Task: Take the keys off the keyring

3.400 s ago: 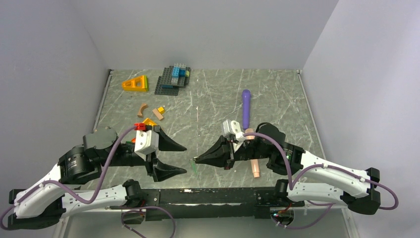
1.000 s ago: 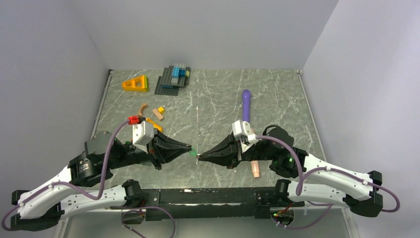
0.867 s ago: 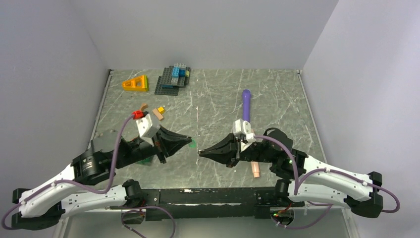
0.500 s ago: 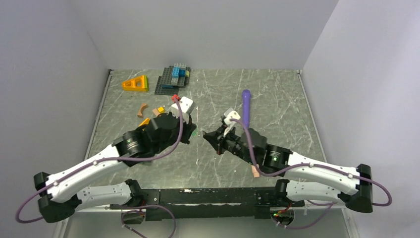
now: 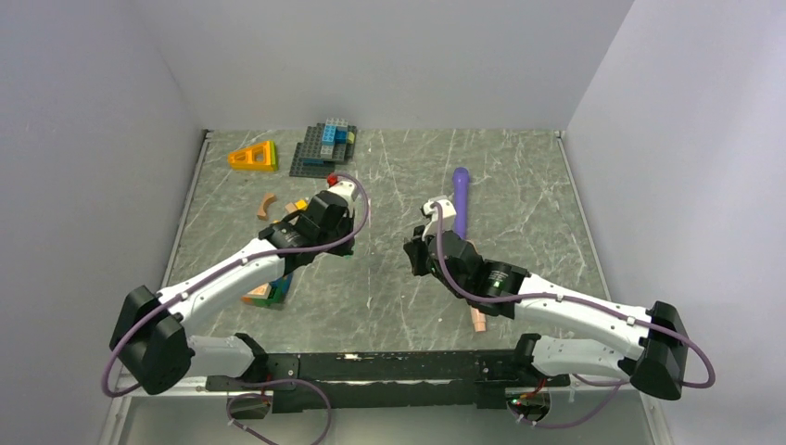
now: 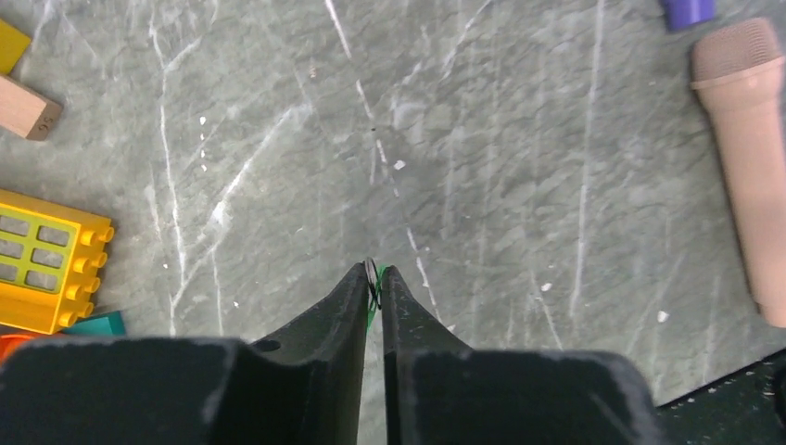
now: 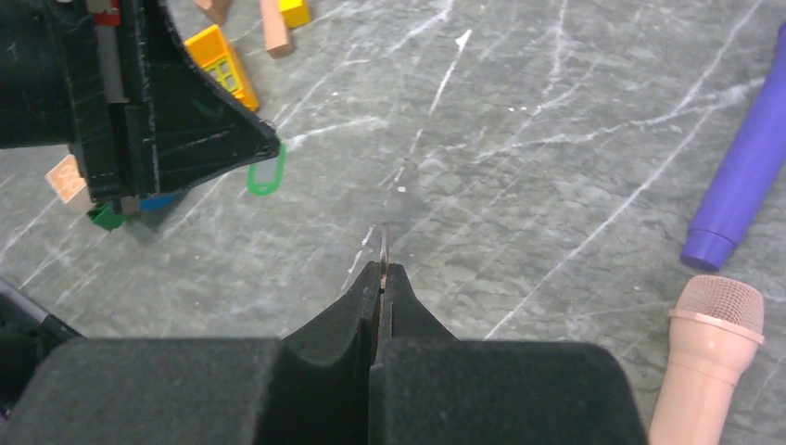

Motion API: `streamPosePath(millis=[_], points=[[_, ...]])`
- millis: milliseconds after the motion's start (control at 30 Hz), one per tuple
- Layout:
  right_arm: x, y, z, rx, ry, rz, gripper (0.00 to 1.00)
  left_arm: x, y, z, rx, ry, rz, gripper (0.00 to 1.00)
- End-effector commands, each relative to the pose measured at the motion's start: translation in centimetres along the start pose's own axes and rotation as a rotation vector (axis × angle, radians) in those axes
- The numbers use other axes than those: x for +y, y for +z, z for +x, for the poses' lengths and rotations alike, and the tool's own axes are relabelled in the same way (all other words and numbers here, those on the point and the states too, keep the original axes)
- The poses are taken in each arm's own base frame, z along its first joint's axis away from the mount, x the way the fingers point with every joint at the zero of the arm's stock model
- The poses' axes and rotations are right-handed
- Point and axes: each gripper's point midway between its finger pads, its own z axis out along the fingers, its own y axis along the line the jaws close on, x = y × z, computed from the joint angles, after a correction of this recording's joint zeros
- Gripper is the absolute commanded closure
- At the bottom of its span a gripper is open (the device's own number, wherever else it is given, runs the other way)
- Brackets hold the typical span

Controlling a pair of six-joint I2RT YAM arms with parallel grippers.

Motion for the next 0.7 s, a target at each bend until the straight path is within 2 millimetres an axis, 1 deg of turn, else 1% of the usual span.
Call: streamPosePath(millis=[0, 67, 100, 133, 167, 200, 267, 333, 433, 500, 600, 667], points=[[-0.9, 0.4, 0.7, 0.019, 0.064, -0.01, 1.0, -0.1, 1.4, -0.8, -0.017, -0.056, 0.042, 0.75], [-1.1, 0.5, 1.0, 0.023, 0.078, -0.018, 1.0, 0.1, 2.0, -0.8, -0.004, -0.068, 0.042, 0.48], [-1.2, 0.6, 1.2, 0.025, 0.083, -0.02, 1.0, 0.2, 2.1, -0.7, 0.001, -0.069, 0.038, 0.29], [-1.2, 0.6, 1.4, 0.03, 0.086, -0.023, 1.0, 0.4, 2.2, -0.8, 0.0, -0.067, 0.032, 0.18], [-1.2, 0.7, 1.5, 0.035, 0.088, -0.028, 1.0, 0.4, 2.2, -0.8, 0.001, -0.061, 0.028, 0.11], [-1.2, 0.8, 1.6, 0.038, 0.091, -0.032, 1.0, 0.5, 2.2, -1.0, -0.004, -0.058, 0.025, 0.07], [-1.2, 1.2, 1.8, 0.046, 0.096, -0.042, 1.0, 0.8, 1.8, -1.1, -0.007, -0.055, 0.012, 0.02], [-1.2, 1.6, 2.1, 0.054, 0.104, -0.05, 1.0, 1.1, 1.0, -1.2, -0.01, -0.054, 0.001, 0.01], [-1.2, 2.6, 2.3, 0.062, 0.127, -0.07, 1.0, 1.7, -1.4, -1.5, -0.049, -0.058, -0.007, 0.01], [-1.8, 3.6, 2.6, 0.082, 0.146, -0.069, 1.0, 2.3, -3.1, -1.5, -0.085, -0.054, -0.014, 0.01], [-2.4, 5.0, 2.4, 0.083, 0.174, -0.068, 1.0, 3.7, -5.3, -0.6, -0.124, -0.065, -0.052, 0.01], [-2.9, 5.8, 2.4, 0.088, 0.186, -0.062, 1.0, 3.4, -6.6, 0.2, -0.118, -0.096, -0.017, 0.01]])
